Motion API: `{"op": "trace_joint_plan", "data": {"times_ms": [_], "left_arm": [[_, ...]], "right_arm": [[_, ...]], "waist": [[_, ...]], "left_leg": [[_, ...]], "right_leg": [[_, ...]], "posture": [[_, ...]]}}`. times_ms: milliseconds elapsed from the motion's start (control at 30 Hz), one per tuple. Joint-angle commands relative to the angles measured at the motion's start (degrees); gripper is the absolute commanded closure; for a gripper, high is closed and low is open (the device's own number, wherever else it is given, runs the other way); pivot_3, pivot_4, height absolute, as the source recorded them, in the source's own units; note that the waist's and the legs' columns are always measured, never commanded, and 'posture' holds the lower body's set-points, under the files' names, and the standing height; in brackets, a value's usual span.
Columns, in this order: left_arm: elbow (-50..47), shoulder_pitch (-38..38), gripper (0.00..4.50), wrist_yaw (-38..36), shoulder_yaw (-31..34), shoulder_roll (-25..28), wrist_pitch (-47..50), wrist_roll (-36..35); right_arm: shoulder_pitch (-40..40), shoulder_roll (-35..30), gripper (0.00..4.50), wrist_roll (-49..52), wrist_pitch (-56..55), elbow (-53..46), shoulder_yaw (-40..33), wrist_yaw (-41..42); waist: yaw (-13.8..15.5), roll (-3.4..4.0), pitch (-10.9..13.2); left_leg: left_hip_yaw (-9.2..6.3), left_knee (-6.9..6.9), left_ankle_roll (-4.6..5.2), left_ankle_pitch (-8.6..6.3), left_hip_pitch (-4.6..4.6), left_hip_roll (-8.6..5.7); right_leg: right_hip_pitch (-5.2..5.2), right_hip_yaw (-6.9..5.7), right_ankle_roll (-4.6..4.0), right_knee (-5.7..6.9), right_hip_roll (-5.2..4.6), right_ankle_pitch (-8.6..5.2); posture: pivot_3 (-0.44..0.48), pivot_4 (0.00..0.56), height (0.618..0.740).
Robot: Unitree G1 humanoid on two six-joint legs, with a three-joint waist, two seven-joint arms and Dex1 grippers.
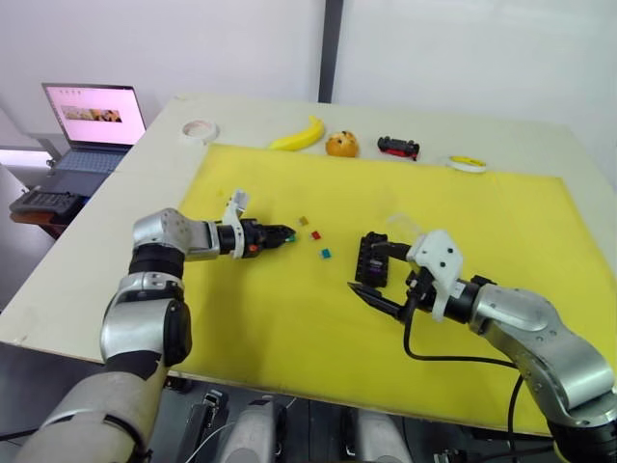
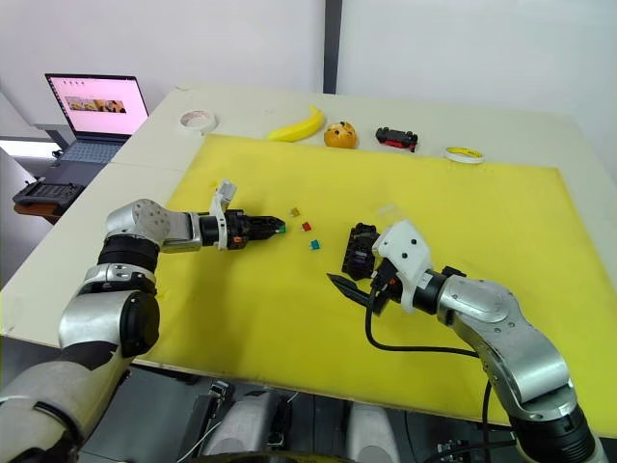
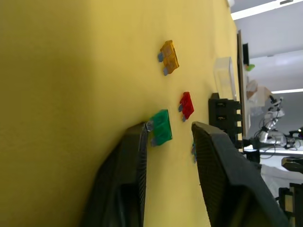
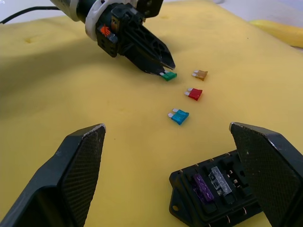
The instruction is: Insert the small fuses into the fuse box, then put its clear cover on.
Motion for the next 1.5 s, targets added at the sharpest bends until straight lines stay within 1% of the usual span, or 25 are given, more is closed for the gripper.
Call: {"op": "trace_joint_plan", "data": {"times_ms": [33,767,800,833,867,1333,1400,1500], "left_arm": [[0.63,0.13,2.63,-0.51,-1.42,-1.24,0.81,0.30],[1.62,0.29,2.63,-1.29,-2.11,-2.17,-0.68,1.10],[1.79,0.28,3.17,-1.25,-2.06,-2.21,-0.87,1.23],[1.91,0.27,3.41,-1.23,-2.02,-2.25,-1.01,1.37],[2.00,0.26,3.86,-1.26,-2.01,-2.30,-1.02,1.49],[2.64,0.77,3.86,-1.49,-1.92,-2.44,-1.73,2.05],[2.68,0.84,4.44,-1.48,-1.88,-2.46,-1.80,2.04],[2.71,1.13,4.47,-1.20,-1.68,-2.54,-1.89,2.03]], "right_arm": [[-0.21,-0.41,0.00,0.04,-0.93,-1.69,-1.69,-0.28],[0.14,-0.65,0.00,0.31,-0.62,-2.11,-2.20,-0.36],[0.10,-0.69,0.00,0.33,-0.59,-2.09,-2.23,-0.34],[0.06,-0.73,0.00,0.33,-0.59,-2.07,-2.24,-0.30],[-0.05,-0.78,0.00,0.33,-0.55,-2.02,-2.22,-0.28],[-0.68,-1.04,0.00,0.83,0.16,-2.12,-2.32,-0.48],[-0.84,-1.07,0.00,0.96,0.29,-2.12,-2.39,-0.50],[-0.92,-1.10,0.00,1.04,0.41,-2.12,-2.50,-0.44]], "waist": [[-0.01,0.00,0.00],[0.03,0.00,0.00],[0.03,0.00,0.00],[0.02,0.00,0.00],[0.01,0.00,0.00],[-0.05,0.00,0.00],[-0.05,0.00,0.00],[-0.06,0.01,-0.01]], "left_leg": [[0.00,0.00,0.00,0.00,0.00,0.00],[-0.01,0.00,0.02,-0.02,0.00,0.00],[-0.01,0.00,0.02,-0.02,0.00,0.00],[0.00,0.00,0.02,-0.02,0.00,0.00],[-0.01,0.00,0.02,-0.02,0.00,0.00],[-0.01,-0.01,0.01,-0.02,0.01,0.01],[-0.01,-0.01,0.01,-0.02,0.01,0.01],[-0.01,-0.02,0.01,-0.02,0.02,0.01]], "right_leg": [[0.00,0.00,0.00,0.00,0.00,0.00],[0.01,0.00,0.00,-0.02,-0.09,0.00],[0.01,0.00,0.00,-0.02,-0.09,0.00],[0.01,0.00,0.00,-0.03,-0.09,0.00],[0.01,0.01,0.00,-0.02,-0.10,0.00],[0.00,0.01,0.00,-0.02,-0.12,0.00],[0.00,0.02,0.00,-0.02,-0.13,0.00],[0.00,0.02,0.00,-0.02,-0.14,0.00]], "posture": [[0.000,0.150,0.740],[0.000,0.150,0.740],[0.000,0.150,0.740],[0.000,0.150,0.740],[0.000,0.150,0.740],[0.000,0.150,0.740],[0.000,0.150,0.740],[0.000,0.150,0.740]]}}
